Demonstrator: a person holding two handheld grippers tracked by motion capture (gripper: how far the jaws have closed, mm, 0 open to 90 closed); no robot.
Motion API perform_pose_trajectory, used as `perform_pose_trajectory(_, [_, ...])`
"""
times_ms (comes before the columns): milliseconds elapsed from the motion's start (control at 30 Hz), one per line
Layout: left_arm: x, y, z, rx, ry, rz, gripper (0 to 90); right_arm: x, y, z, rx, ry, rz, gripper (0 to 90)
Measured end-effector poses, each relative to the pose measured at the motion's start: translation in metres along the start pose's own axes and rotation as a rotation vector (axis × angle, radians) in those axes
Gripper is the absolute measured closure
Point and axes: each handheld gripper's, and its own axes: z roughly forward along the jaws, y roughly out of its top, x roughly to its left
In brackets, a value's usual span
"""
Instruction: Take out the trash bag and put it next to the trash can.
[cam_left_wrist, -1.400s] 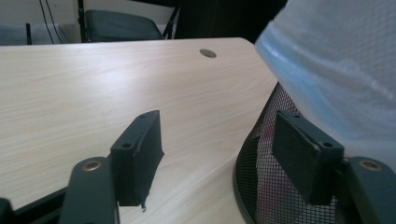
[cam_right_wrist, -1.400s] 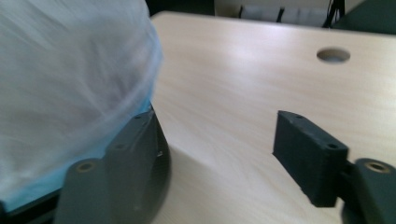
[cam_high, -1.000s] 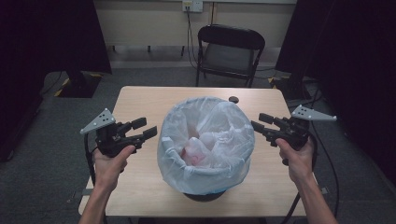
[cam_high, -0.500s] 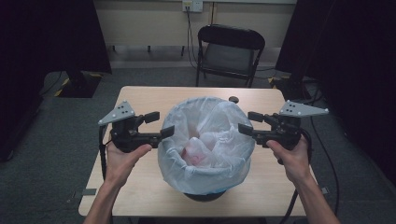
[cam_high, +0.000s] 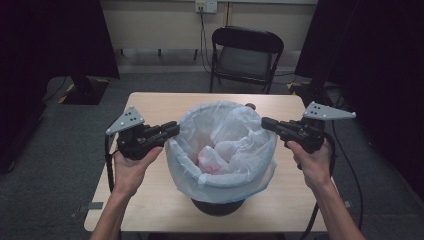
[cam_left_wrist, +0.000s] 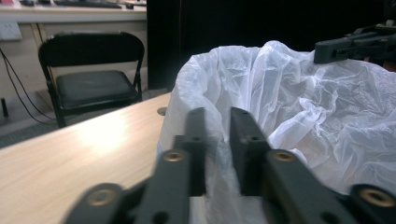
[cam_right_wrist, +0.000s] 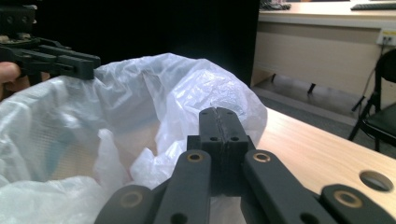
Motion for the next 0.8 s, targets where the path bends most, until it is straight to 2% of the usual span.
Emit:
perform_pose_trajectory(67, [-0.001,0.004,-0.002,-0.014,-0.013,0.003,89.8,0.003,0.004,0.002,-0.02,0.017,0.001,90.0])
perform_pose_trajectory(100, [-0.001,0.004,-0.002,-0.014,-0.013,0.003,90.0,0.004,0.007,0.002,-0.029,0.024,0.003,90.0])
perform_pose_trajectory(133, [-0.004,0.009,-0.005,-0.034,-0.028,0.009,90.0,0.005,0.01,0.003,-0.037,0.032,0.005,90.0])
perform_pose_trajectory(300, [-0.015,0.029,-0.009,-0.077,-0.053,0.044,90.0,0.014,0.028,0.003,-0.085,0.058,-0.005,90.0])
perform_pose_trajectory(433, [-0.023,0.047,-0.009,-0.126,-0.102,0.039,90.0,0.019,0.045,0.001,-0.13,0.092,-0.005,90.0])
perform_pose_trajectory(633, [-0.041,0.076,0.008,-0.156,-0.161,0.063,90.0,0.032,0.072,0.007,-0.153,0.169,-0.026,90.0])
perform_pose_trajectory(800, [-0.055,0.097,0.028,-0.156,-0.193,0.064,90.0,0.049,0.087,0.019,-0.126,0.288,-0.048,90.0])
